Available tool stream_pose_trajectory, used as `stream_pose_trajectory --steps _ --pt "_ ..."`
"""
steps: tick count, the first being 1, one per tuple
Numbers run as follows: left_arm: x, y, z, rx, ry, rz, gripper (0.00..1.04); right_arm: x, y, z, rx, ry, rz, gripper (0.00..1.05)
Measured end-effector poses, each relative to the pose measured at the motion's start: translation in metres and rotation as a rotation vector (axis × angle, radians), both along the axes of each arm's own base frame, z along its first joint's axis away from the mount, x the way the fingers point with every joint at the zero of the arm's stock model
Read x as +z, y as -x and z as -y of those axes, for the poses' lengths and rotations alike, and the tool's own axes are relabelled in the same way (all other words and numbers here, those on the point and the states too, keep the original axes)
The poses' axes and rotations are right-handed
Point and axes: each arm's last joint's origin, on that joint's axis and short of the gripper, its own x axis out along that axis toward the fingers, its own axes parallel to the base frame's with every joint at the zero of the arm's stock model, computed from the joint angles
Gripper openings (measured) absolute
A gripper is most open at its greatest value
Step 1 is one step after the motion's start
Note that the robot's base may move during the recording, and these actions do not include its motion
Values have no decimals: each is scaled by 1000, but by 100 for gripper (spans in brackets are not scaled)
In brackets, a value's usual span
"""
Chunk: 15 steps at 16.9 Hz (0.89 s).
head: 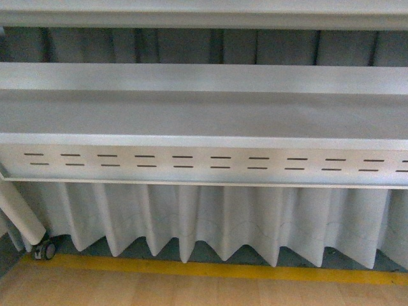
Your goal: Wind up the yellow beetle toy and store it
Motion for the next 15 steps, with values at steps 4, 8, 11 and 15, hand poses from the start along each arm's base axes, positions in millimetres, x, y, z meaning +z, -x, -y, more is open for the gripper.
stream_pose_trajectory --steps 4,8,11,15 --pt "0 0 0 0 0 -5 98 0 0 0 1 0 -3 98" --pt "0 0 0 1 0 -2 98 0 0 0 0 0 0 98" --pt "0 0 0 0 0 0 98 0 0 0 0 0 0 98" --pt "0 0 0 0 0 -1 98 0 0 0 -1 0 0 98"
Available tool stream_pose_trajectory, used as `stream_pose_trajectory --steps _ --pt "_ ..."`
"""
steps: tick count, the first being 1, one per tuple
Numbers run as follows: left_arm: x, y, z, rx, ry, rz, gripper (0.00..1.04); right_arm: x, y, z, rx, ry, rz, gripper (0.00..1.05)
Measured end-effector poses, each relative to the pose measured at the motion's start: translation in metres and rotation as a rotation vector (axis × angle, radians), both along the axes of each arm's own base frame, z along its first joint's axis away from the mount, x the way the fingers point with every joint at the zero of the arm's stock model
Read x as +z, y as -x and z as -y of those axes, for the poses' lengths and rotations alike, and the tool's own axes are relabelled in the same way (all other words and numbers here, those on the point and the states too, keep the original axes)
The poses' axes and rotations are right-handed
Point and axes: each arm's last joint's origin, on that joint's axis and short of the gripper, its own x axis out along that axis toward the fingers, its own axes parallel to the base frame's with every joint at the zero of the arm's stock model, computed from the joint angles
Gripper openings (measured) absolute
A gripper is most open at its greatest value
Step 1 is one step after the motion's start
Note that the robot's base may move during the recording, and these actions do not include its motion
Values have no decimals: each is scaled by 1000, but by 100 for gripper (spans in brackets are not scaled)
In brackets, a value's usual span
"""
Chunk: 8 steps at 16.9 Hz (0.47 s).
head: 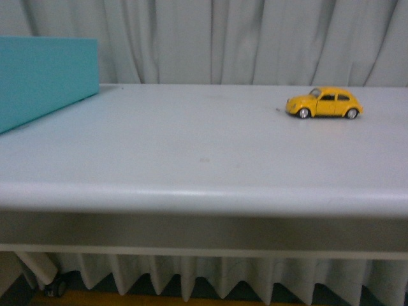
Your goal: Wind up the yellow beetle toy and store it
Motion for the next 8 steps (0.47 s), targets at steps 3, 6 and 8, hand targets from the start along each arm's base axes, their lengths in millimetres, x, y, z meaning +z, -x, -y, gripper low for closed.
stream_pose_trajectory --steps 3,6,8 --pt "0 0 0 1 0 0 98 0 0 0 0 0 0 98" --pt "0 0 0 0 0 1 98 0 0 0 1 -1 -1 98" --pt "0 0 0 -1 0 0 98 0 0 0 0 0 -1 98"
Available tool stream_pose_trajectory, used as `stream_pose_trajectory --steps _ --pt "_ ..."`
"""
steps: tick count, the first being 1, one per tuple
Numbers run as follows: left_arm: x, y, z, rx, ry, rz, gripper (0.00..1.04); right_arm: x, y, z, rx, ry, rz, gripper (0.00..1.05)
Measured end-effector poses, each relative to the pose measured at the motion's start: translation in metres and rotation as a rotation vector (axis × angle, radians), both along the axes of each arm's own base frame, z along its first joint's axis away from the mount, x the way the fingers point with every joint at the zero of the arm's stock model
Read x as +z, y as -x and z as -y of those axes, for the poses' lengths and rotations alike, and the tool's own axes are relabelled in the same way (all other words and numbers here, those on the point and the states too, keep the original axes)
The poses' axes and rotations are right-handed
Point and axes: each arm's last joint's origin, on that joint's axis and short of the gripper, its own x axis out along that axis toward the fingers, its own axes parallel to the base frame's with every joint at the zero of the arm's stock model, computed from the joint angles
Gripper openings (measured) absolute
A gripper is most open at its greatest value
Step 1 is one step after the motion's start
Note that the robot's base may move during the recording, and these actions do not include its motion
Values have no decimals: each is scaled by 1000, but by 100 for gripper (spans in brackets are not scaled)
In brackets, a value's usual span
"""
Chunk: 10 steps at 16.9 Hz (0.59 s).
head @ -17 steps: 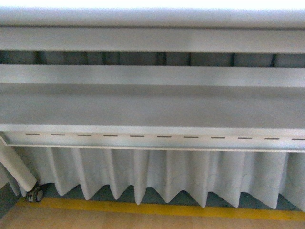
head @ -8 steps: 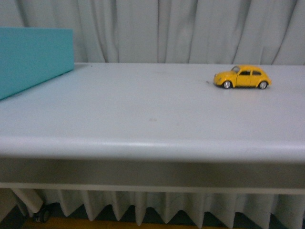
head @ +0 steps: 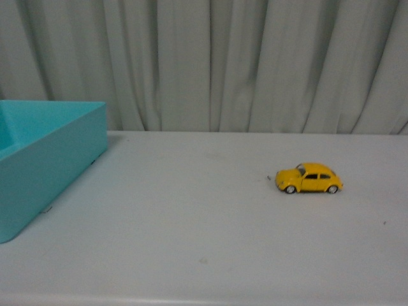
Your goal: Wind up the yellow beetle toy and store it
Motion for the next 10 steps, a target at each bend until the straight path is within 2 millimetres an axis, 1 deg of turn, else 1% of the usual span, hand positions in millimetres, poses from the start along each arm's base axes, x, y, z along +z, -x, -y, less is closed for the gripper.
stream_pose_trajectory --steps 10 --pt "0 0 0 2 2 2 98 0 0 0 1 -3 2 98"
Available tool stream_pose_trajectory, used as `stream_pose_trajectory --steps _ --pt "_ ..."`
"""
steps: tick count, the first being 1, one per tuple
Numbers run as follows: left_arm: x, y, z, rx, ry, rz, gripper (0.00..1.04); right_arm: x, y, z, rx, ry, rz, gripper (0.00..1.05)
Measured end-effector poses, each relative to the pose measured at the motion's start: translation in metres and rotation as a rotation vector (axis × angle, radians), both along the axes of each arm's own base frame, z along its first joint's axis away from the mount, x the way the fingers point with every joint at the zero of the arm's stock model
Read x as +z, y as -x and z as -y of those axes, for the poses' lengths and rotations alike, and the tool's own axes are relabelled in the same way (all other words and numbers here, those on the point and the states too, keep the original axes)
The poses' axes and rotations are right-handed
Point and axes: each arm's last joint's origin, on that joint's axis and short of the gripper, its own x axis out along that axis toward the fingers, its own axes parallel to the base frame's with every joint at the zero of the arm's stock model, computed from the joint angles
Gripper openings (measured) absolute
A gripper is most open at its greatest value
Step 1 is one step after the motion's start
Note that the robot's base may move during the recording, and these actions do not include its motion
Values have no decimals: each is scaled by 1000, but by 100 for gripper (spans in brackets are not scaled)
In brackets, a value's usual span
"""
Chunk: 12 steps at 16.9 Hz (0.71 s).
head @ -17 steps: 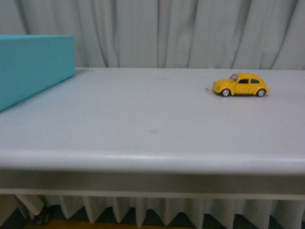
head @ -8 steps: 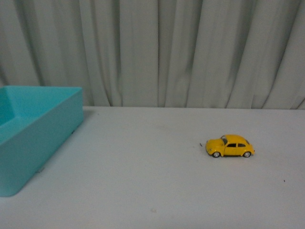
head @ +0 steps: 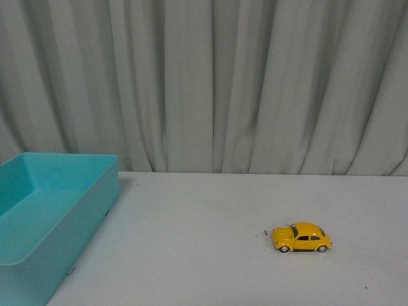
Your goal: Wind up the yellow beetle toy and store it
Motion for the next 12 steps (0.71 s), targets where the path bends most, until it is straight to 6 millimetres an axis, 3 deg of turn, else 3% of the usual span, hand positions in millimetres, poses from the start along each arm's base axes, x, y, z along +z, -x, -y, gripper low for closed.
stream_pose_trajectory --steps 12 --pt "0 0 0 0 0 -1 98 0 0 0 0 0 0 98"
